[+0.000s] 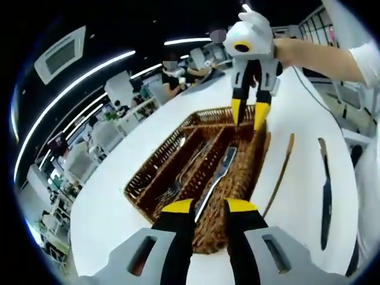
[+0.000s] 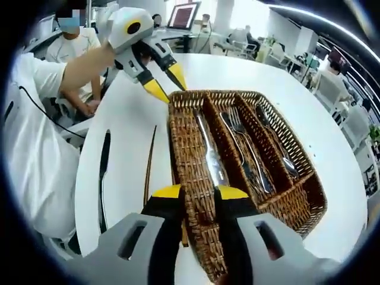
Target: Arrange the knives, forks, and spoons in their matching storage slots by inserting each utensil handle-first until every utensil is classified and aligned in the correct compartment
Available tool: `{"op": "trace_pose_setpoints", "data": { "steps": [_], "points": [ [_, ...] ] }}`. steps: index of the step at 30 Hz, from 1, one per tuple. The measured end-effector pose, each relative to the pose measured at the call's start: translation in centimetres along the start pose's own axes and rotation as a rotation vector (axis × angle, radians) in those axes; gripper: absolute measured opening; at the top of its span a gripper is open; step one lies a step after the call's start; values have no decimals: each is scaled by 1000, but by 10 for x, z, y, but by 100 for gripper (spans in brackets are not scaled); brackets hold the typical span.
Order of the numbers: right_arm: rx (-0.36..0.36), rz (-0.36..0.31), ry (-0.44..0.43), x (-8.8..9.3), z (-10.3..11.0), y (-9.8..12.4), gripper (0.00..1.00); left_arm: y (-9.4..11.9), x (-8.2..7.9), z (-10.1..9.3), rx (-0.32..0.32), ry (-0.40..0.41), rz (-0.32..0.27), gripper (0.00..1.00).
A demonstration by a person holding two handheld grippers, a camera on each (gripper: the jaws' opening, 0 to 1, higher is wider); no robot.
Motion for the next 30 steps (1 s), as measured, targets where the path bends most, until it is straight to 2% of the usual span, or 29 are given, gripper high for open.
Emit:
{"op": "trace_pose_setpoints", "data": {
  "steps": [12, 30],
  "points": [
    [6, -64, 0, 1, 20, 5, 25, 19, 17, -22, -12, 94, -80, 22],
    [-4, -122, 16, 6, 42, 5, 27, 28, 57, -59, 28, 218, -108, 25]
  ]
}}
Point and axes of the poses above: the point that each gripper's makers call its tool centre point, and the gripper's own axes: y roughly backward along the fingers, z roughly to its left, x roughly out of its underside, the point moved 9 cm from there along y, roughly backward along the fingers, and after that the axes turned 9 degrees about y, right-handed, at the moved point
